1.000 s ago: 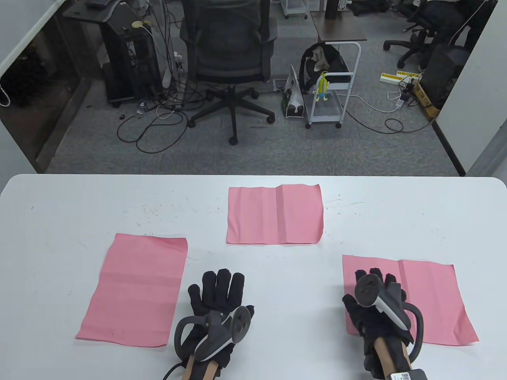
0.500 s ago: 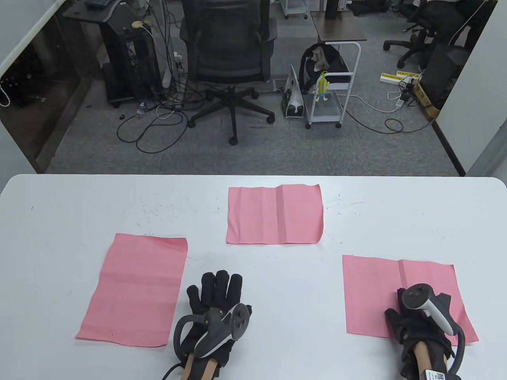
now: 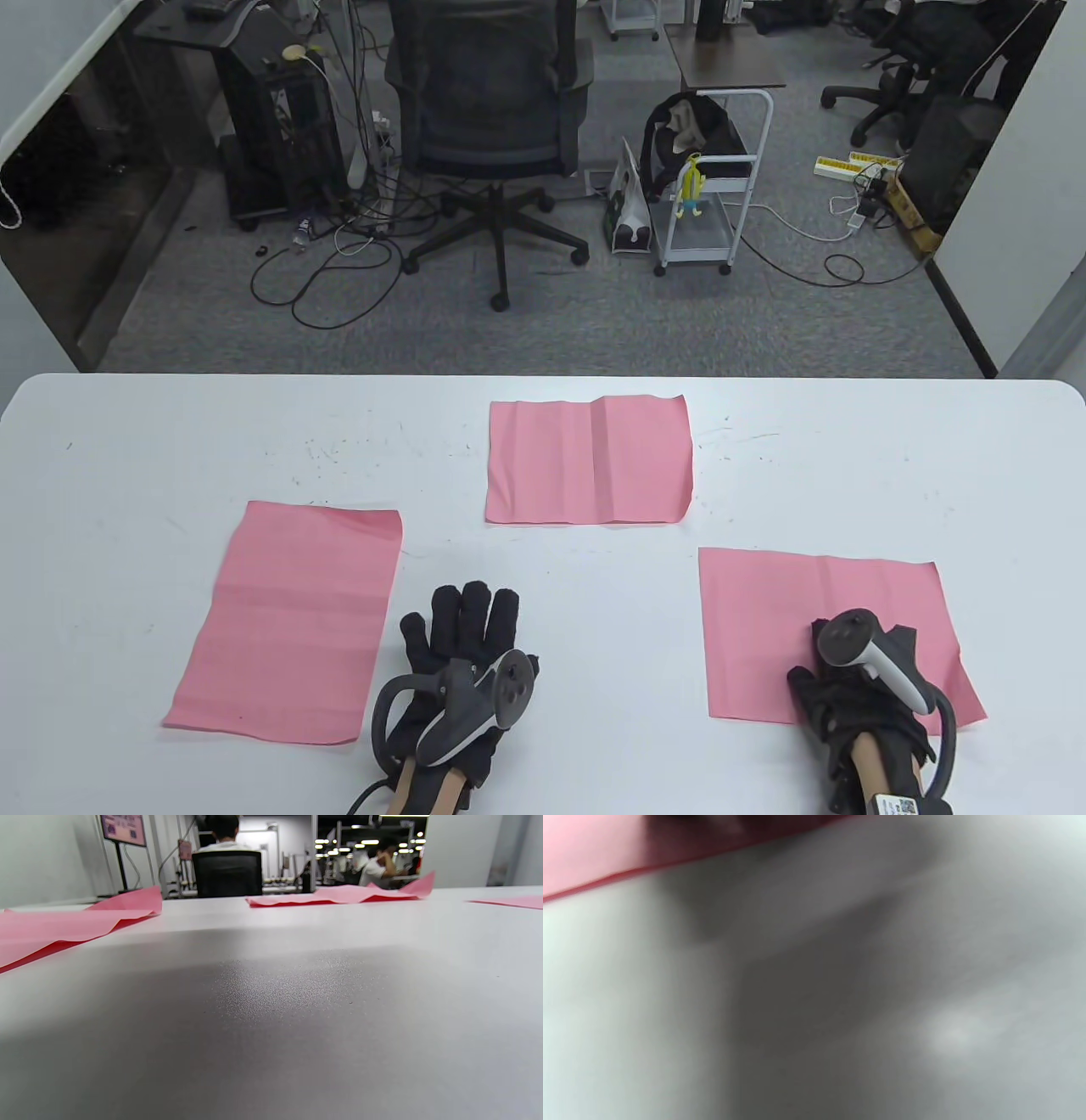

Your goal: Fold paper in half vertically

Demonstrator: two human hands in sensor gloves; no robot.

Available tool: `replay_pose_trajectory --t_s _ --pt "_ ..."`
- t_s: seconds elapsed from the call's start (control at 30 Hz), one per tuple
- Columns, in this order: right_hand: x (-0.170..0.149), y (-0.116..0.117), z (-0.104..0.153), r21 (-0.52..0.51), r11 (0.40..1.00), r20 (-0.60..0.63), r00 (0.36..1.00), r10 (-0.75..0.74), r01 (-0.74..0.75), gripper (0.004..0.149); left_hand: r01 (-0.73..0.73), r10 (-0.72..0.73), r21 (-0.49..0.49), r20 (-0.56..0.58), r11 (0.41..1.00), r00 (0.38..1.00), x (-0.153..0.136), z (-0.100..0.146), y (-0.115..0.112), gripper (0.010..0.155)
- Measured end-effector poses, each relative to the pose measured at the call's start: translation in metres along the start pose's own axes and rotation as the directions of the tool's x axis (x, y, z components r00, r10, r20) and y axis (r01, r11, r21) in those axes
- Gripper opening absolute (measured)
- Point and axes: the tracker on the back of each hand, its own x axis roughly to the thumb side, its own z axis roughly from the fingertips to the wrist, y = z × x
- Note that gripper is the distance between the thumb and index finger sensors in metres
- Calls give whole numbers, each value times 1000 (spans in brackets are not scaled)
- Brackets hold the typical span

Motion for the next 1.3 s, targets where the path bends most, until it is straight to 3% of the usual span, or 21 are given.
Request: replay_pose_trajectory --t_s 0.5,0.97,1.3 --pt "110 42 25 0 995 109 989 100 -101 73 -22 23 -29 21 999 1000 3 0 -2 80" --pt "197 76 53 -17 982 107 976 189 -188 76 -19 21 -57 39 998 999 7 1 -3 79" --pt "215 86 61 -61 970 123 963 241 -235 76 3 5 -134 57 991 998 9 -3 -14 75"
